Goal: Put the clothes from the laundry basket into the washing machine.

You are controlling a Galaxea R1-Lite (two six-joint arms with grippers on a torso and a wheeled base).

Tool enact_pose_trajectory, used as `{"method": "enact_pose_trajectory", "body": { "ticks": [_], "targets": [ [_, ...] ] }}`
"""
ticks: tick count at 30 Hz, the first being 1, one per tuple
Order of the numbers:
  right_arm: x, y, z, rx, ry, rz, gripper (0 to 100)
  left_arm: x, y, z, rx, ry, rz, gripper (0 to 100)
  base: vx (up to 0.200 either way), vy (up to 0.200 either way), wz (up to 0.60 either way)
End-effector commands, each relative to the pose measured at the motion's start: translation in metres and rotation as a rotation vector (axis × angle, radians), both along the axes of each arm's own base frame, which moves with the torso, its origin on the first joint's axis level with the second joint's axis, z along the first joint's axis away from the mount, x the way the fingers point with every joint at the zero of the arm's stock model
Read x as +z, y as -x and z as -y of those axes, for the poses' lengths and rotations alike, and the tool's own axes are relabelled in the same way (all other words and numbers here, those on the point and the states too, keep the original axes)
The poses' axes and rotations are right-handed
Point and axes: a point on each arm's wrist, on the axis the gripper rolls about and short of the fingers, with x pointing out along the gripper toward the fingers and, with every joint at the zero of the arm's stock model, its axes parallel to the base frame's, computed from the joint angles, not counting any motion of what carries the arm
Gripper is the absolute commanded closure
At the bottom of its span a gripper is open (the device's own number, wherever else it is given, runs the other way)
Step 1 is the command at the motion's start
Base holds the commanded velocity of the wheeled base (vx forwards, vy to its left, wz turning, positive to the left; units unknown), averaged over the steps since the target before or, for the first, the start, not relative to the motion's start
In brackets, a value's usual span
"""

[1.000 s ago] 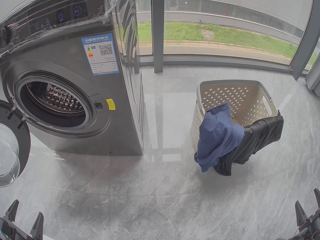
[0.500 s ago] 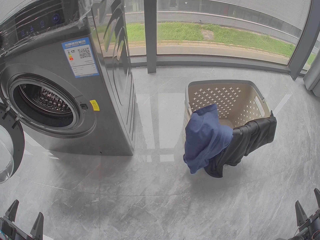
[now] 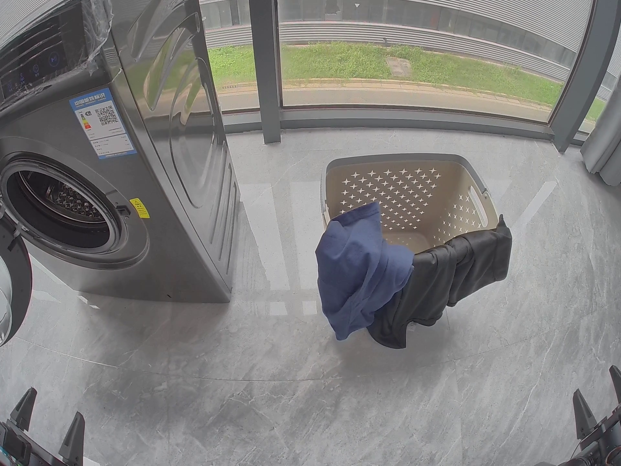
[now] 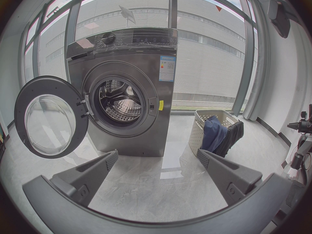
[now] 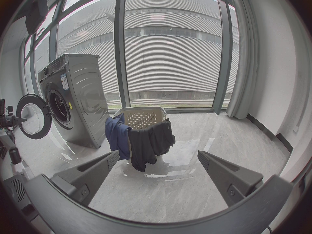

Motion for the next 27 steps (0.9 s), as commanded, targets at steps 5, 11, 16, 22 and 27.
{"method": "enact_pose_trajectory", "body": {
  "ticks": [5, 11, 16, 22, 27],
  "targets": [
    [-0.0052, -0.0001, 0.0, 0.0, 0.001, -0.001, 0, -0.0049, 0.0002, 0.0, 0.0, 0.001, 0.002, 0, -0.16, 0.0, 0.0],
    [-0.0052, -0.0001, 0.0, 0.002, 0.001, -0.001, 0, -0.0049, 0.0002, 0.0, 0.0, 0.001, 0.002, 0, 0.0, 0.0, 0.0],
    [-0.0052, -0.0001, 0.0, 0.002, 0.001, -0.001, 0, -0.0049, 0.0002, 0.0, 0.0, 0.001, 0.002, 0, 0.0, -0.12, 0.0],
    [-0.0052, -0.0001, 0.0, 0.002, 0.001, -0.001, 0, -0.0049, 0.0002, 0.0, 0.0, 0.001, 0.002, 0, 0.0, -0.2, 0.0],
    [-0.0052, -0.0001, 0.0, 0.002, 0.001, -0.001, 0, -0.0049, 0.0002, 0.0, 0.0, 0.001, 0.002, 0, 0.0, -0.2, 0.0]
  ]
}}
